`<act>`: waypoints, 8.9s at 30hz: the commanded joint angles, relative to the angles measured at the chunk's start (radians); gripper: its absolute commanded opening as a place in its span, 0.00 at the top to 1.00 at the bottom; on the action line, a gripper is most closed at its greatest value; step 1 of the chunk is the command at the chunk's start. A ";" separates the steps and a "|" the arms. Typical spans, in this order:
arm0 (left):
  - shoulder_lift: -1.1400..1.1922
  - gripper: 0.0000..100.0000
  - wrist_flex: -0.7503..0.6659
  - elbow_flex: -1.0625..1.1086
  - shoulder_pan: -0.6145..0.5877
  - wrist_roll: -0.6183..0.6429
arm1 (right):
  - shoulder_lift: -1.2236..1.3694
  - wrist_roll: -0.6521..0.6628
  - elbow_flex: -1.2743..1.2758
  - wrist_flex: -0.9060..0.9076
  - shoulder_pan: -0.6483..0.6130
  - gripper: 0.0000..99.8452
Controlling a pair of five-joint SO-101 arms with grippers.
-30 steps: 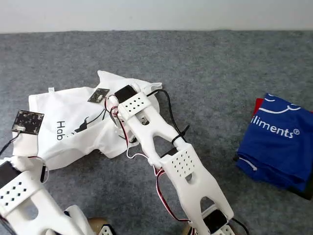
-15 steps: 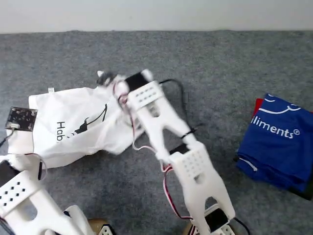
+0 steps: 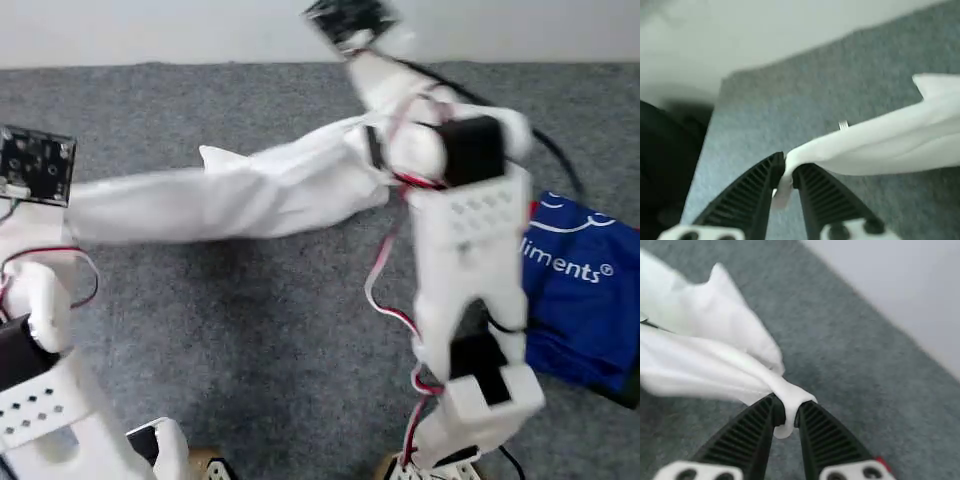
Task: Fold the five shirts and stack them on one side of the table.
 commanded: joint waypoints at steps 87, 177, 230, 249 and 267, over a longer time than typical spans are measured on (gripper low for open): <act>0.736 0.99 -0.974 -0.068 0.129 -0.275 | 0.447 0.334 -0.031 -0.997 0.143 0.99; 0.868 0.98 -0.183 -0.202 0.146 -0.107 | 0.197 0.157 0.577 -0.232 0.031 0.99; 1.427 0.99 0.178 -0.545 1.112 -0.046 | -0.278 0.328 0.792 0.041 0.881 0.99; 1.596 0.98 0.258 -1.012 0.890 -0.044 | -0.272 0.328 0.792 0.027 0.875 0.99; 1.919 0.82 0.301 -1.514 0.778 0.003 | -0.271 0.321 0.827 0.028 0.794 0.99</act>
